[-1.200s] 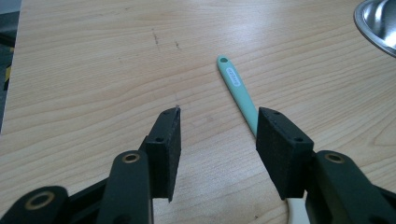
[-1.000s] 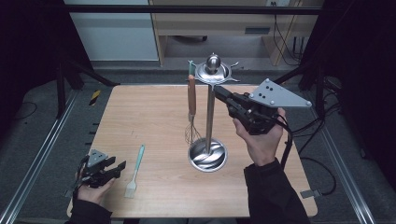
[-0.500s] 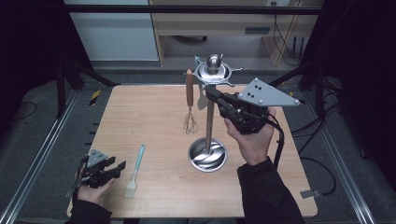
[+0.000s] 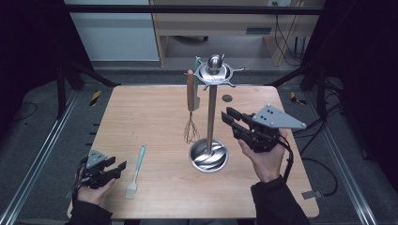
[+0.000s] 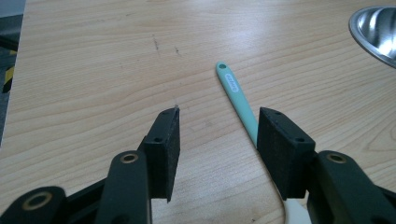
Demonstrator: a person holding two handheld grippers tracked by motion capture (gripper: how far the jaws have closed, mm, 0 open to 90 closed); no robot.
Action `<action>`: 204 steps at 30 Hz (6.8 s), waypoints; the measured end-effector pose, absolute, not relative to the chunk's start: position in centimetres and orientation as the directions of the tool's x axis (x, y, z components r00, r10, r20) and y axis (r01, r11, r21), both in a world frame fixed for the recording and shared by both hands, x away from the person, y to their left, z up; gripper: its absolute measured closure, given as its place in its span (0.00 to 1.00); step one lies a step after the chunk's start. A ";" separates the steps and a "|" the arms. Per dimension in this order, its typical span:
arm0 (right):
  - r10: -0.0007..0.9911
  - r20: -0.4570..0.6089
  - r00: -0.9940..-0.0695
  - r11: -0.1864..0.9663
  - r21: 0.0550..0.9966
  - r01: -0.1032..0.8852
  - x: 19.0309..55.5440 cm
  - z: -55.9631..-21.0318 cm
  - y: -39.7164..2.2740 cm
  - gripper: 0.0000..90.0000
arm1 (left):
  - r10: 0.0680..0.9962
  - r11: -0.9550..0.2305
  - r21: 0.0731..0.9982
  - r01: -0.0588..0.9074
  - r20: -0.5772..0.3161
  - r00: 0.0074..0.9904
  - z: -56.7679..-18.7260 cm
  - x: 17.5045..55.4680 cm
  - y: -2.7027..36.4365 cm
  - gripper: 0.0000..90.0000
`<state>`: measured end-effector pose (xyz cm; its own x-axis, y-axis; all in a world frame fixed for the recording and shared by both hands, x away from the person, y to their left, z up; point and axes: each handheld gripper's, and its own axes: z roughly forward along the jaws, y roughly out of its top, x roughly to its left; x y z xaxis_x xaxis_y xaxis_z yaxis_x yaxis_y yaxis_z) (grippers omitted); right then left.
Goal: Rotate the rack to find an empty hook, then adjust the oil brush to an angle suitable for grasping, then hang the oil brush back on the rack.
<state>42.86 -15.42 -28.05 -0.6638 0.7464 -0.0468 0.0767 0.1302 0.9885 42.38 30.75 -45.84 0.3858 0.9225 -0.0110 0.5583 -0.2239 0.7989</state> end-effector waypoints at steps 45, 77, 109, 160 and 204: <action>0.931 0.031 -0.363 0.142 0.887 0.440 41.4 -45.3 -28.0 0.51 | 0.888 -0.277 0.792 0.543 -0.005 0.460 -44.1 42.6 27.1 0.51; 0.930 0.039 -0.366 0.150 0.869 0.472 41.6 -45.7 -27.7 0.51 | 0.891 -0.395 0.598 0.697 0.063 0.450 -48.5 44.9 25.4 0.74; 0.928 0.045 -0.369 0.148 0.866 0.478 41.6 -45.7 -27.7 0.51 | 0.868 -0.413 0.605 0.681 0.036 0.494 -47.9 45.9 26.9 0.85; 0.928 0.051 -0.369 0.141 0.869 0.474 41.5 -45.6 -27.9 0.51 | 0.897 -0.332 0.619 0.712 -0.027 0.442 -46.6 44.0 28.5 0.92; 0.939 0.033 -0.343 0.115 0.908 0.403 41.3 -45.0 -28.1 0.46 | 0.870 -0.141 0.934 0.327 -0.041 0.492 -38.4 39.4 26.5 0.92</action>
